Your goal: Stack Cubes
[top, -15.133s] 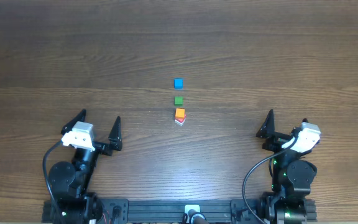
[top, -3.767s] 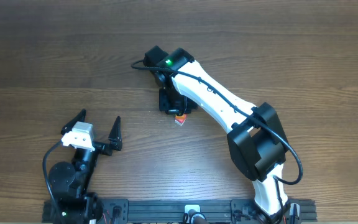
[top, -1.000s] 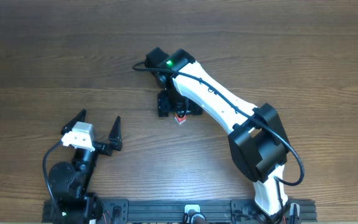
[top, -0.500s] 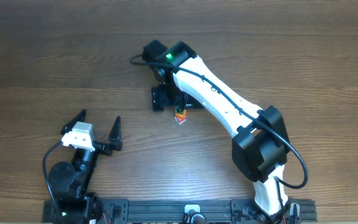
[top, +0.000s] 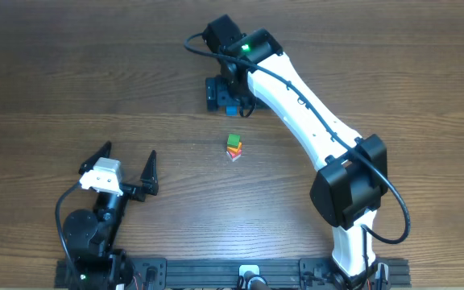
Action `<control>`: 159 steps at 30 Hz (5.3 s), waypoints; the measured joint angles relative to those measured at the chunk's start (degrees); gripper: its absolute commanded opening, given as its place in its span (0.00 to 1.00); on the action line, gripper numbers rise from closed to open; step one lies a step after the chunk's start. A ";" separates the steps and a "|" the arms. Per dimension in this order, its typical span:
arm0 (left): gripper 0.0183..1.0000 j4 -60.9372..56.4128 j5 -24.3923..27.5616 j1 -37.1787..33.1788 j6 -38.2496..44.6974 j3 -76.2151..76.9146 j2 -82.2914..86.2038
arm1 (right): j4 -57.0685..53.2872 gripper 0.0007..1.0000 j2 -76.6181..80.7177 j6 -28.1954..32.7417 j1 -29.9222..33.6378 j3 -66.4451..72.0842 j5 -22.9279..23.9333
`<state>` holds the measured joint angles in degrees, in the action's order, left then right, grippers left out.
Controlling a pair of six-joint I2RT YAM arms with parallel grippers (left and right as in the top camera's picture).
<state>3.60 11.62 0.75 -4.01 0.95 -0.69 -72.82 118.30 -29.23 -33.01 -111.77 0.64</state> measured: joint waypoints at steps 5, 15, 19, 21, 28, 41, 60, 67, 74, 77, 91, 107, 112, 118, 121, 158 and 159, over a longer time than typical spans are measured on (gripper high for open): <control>1.00 0.00 0.00 0.00 -0.02 0.00 0.00 | 2.75 0.99 1.22 3.30 0.52 -0.20 0.00; 1.00 0.00 0.00 0.00 0.00 0.00 0.00 | 7.43 0.99 9.31 7.43 0.87 -0.37 1.36; 1.00 0.00 0.00 0.00 -0.02 0.00 0.00 | 8.22 0.99 11.15 7.72 1.11 -0.37 1.73; 1.00 0.00 0.00 0.00 0.00 0.00 0.00 | 8.81 0.99 12.07 8.07 1.18 -0.37 1.77; 1.00 0.00 0.00 0.00 0.00 0.00 0.00 | 10.56 0.95 15.23 8.50 1.18 -0.37 1.95; 1.00 0.00 0.00 0.00 0.00 0.00 0.00 | 11.50 0.83 16.02 8.46 1.33 -0.37 2.60; 1.00 0.00 0.00 0.00 0.00 0.00 0.00 | 11.61 0.52 18.38 7.98 1.38 -0.37 2.93; 1.00 0.00 0.00 0.00 0.00 0.00 0.00 | 11.61 0.32 18.43 6.95 1.38 -0.37 3.02; 1.00 0.00 0.00 0.00 0.00 0.00 0.00 | 11.58 0.27 18.43 6.34 1.36 -0.37 3.02; 1.00 0.00 0.00 0.00 -0.02 0.00 0.00 | 11.56 0.26 18.43 6.05 1.31 -0.37 3.02; 1.00 0.00 0.00 0.00 -0.02 0.00 0.00 | -2.64 0.21 18.95 5.68 0.68 -14.01 3.02; 1.00 0.00 0.00 0.00 -0.02 0.00 0.00 | -24.20 0.16 17.99 3.93 -3.45 -33.33 5.55; 1.00 0.00 0.00 0.00 -0.02 0.00 0.00 | -24.17 0.16 14.10 3.87 -5.46 -32.92 5.57; 1.00 0.00 0.00 0.00 0.00 0.00 0.00 | -24.20 0.16 2.84 3.26 -7.39 -27.06 6.43; 1.00 0.00 -0.02 0.00 0.00 0.00 0.02 | -24.09 0.16 -3.69 2.08 -7.54 -20.41 7.50; 1.00 0.00 0.00 0.00 0.00 0.00 0.07 | -3.80 0.14 -7.93 -2.32 -7.54 11.93 2.29; 1.00 0.00 0.00 0.00 0.00 0.00 0.07 | -3.65 0.14 -7.93 -2.32 -7.54 11.93 2.25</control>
<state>3.60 11.62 0.75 -4.01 0.95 -0.62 -76.47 110.37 -31.55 -40.56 -99.83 2.90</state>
